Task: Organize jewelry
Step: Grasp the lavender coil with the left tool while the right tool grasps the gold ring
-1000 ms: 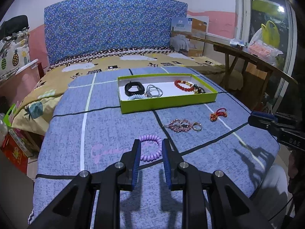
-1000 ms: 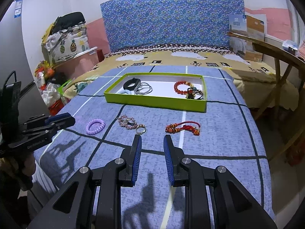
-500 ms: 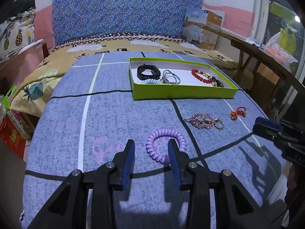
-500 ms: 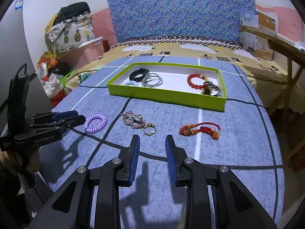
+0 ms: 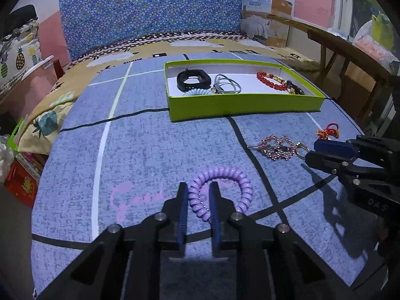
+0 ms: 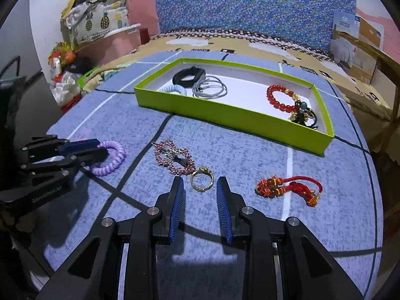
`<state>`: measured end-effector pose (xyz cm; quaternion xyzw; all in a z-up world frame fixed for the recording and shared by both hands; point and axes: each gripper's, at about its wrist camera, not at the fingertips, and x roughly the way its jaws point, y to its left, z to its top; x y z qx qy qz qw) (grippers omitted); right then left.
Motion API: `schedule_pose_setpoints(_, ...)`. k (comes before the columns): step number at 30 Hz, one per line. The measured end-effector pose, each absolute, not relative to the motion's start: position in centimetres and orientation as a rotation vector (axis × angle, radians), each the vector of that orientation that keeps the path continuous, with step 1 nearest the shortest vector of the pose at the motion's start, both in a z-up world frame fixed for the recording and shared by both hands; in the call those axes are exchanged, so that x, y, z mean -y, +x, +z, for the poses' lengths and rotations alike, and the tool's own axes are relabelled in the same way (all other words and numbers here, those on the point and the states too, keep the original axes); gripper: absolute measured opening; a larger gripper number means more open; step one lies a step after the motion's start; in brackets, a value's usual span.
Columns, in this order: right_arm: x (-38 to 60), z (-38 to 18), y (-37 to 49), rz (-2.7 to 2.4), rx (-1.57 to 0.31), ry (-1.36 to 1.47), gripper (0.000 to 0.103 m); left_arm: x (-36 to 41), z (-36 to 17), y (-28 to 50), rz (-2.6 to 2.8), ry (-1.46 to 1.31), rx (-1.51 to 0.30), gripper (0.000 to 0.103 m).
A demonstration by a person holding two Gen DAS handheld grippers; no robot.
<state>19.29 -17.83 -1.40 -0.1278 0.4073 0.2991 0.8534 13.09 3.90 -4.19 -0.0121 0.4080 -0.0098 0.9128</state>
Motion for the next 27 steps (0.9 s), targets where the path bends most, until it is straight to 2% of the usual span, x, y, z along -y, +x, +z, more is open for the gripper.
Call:
schedule_pose_setpoints(12,16.6,-1.7,19.8,0.632,-0.886,-0.335,0.028,-4.2,-4.2,13.3,-0.019,-0.030,-0.837,0.011)
schedule_pose_setpoints(13,16.6,-1.7,19.9,0.632,-0.885,-0.337,0.028,-4.2,-4.2,13.3,-0.020,-0.030,-0.837,0.011)
schedule_pose_setpoints(14,16.6,-1.7,19.8,0.633,-0.884,-0.338,0.022,-4.2,-4.1,13.3,-0.021,-0.032,-0.836,0.010)
schedule_pose_setpoints(27,18.2,-0.5,18.8,0.633,-0.847,-0.265,0.022,-4.8,-3.6,12.4,-0.060,-0.090,-0.805,0.010)
